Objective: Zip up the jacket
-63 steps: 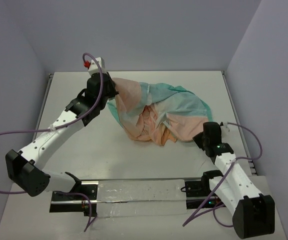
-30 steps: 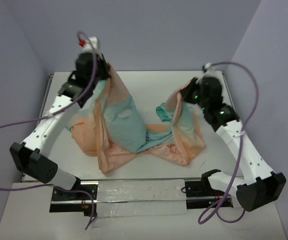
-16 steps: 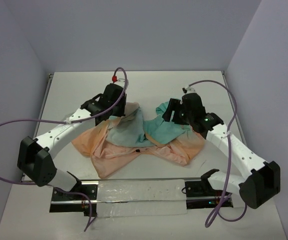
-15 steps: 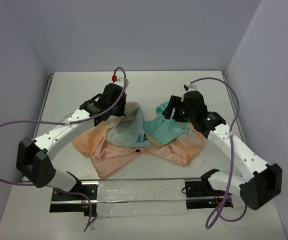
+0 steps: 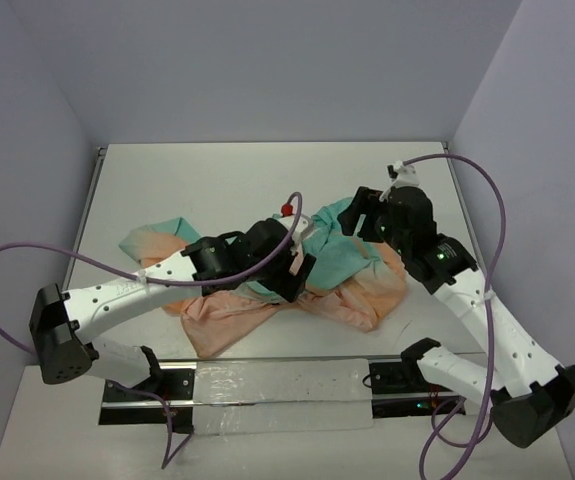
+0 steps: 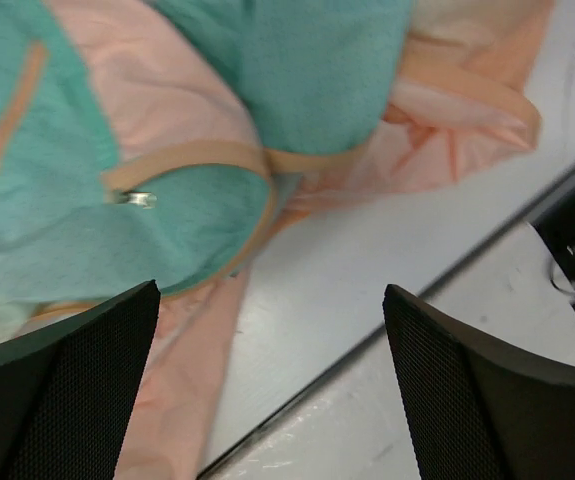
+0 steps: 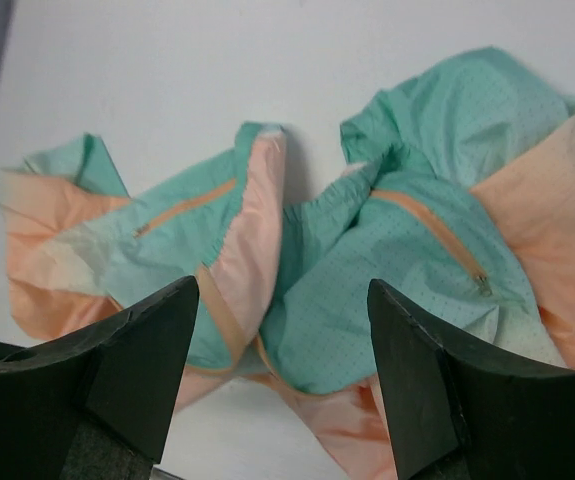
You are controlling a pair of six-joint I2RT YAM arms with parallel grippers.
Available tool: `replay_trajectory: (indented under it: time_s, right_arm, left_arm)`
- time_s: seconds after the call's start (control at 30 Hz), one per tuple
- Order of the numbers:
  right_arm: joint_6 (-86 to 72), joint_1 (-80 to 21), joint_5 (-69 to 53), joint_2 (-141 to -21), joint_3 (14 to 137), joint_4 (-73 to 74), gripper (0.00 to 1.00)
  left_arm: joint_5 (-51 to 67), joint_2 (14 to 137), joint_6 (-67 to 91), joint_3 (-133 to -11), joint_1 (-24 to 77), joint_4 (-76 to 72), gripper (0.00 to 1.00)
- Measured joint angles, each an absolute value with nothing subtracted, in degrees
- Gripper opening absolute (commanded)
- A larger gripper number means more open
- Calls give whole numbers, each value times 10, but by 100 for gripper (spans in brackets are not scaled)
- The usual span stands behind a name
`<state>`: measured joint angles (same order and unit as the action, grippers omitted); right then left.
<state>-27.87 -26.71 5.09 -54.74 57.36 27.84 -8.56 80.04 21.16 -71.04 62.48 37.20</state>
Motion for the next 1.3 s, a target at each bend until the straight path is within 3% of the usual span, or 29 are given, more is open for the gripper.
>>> replay_trajectory:
  time_s: [0.1,0.2,0.4,0.53,0.73,0.9,1.07,1.3]
  right_arm:
    - [-262,-288,49,-581,571,284,75]
    - [-239,-359,70,-618,577,296,73]
    - [-165,-547,148,-788,664,315,75]
    - [-96,-606,238,-929,741,324,72]
    - [-42,-614,296,-1033,771,351,62]
    - [-20,-614,314,-1061,797,357,58]
    - [-2,-614,324,-1070,799,356,48]
    - [0,-614,325,-1090,799,356,48]
  left_arm:
    - [-141,766,245,-704,605,379,93]
    - [-163,692,299,-674,521,364,86]
    - [-195,589,449,-596,344,367,85]
    - [-192,592,494,-557,260,385,85]
    - [-187,572,511,-538,246,400,85]
    - [-180,570,515,-538,246,400,85]
    - [-173,570,518,-530,246,394,86]
    - [-171,570,519,-527,245,395,86]
